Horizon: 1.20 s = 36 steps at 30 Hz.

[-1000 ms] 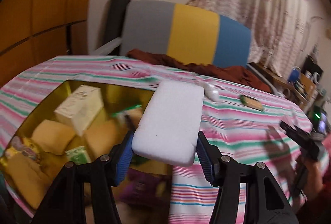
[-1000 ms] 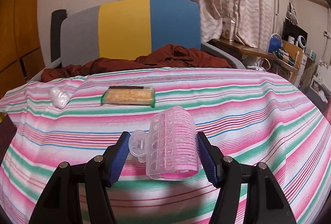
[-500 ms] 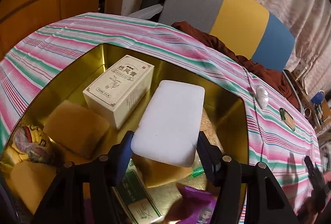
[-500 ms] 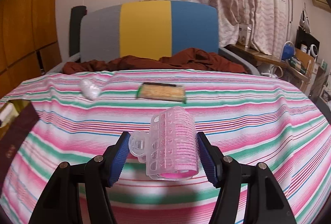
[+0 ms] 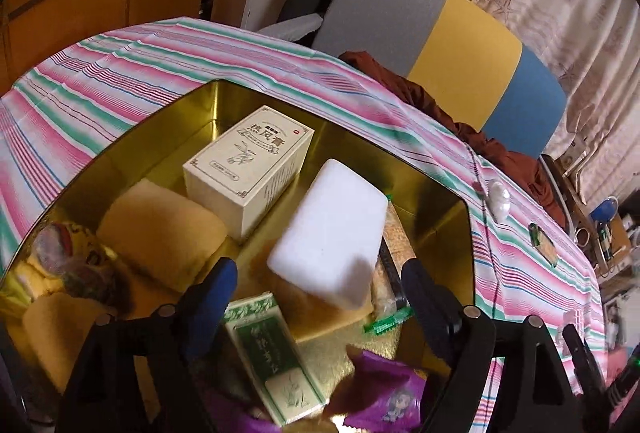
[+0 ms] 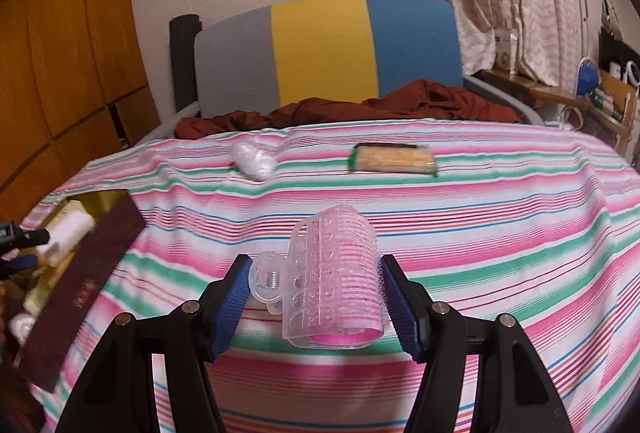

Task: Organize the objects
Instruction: 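Carry the white block into the gold tray and open the left tool, then lower the pink roller into the gold tray and open the right tool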

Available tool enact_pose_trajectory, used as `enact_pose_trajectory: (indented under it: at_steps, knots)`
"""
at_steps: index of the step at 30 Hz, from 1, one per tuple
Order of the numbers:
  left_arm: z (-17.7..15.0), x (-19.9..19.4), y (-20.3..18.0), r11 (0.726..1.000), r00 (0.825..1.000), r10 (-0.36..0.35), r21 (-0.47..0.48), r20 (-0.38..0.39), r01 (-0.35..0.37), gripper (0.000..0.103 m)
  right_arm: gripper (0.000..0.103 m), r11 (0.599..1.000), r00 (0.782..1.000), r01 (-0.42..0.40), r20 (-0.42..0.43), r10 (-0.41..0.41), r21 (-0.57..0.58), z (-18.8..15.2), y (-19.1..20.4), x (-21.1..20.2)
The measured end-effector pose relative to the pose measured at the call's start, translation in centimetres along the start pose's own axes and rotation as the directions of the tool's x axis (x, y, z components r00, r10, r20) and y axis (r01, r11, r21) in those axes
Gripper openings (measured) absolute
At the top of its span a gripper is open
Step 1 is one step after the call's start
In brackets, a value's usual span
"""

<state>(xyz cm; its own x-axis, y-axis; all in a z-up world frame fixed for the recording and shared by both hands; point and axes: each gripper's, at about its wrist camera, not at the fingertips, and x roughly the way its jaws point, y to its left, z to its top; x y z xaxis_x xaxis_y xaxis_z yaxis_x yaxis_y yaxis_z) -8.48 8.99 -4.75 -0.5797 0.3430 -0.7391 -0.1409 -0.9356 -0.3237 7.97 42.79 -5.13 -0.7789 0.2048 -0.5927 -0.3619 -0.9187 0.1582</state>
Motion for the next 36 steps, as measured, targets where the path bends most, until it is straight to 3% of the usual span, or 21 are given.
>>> enact_pose_trajectory:
  at_steps: [7,15,20,24,36]
  knots:
    - [-2.3,-3.3,0.7,1.0,0.997,-0.004,0.017,0.079,0.002,0.093,0.065,0.988,0.988,-0.154,0.009,0.154,-0.017,0.8,5.4,-1.2]
    - [-4.1,-6.1,2.3,1.0,0.988,0.009,0.022,0.154,-0.013,0.093,0.065,0.947,0.951,-0.308,0.008,0.31,-0.096,1.6,12.6,-2.4]
    - [-4.9,-6.9,3.5,0.999,0.985,0.027,0.015,0.169,-0.03,0.093,0.065,0.919,0.93,-0.366,-0.023,0.366,-0.149,1.2,16.6,-2.6]
    - [-5.6,-7.2,4.3,0.999,0.985,0.032,0.003,0.171,-0.033,0.093,0.065,0.899,0.917,-0.398,-0.061,0.393,-0.185,0.8,19.4,-2.1]
    - [-6.1,-7.9,5.3,0.999,0.983,0.038,0.005,0.179,-0.04,0.094,0.066,0.896,0.922,-0.376,-0.196,0.335,-0.238,0.3,24.8,2.8]
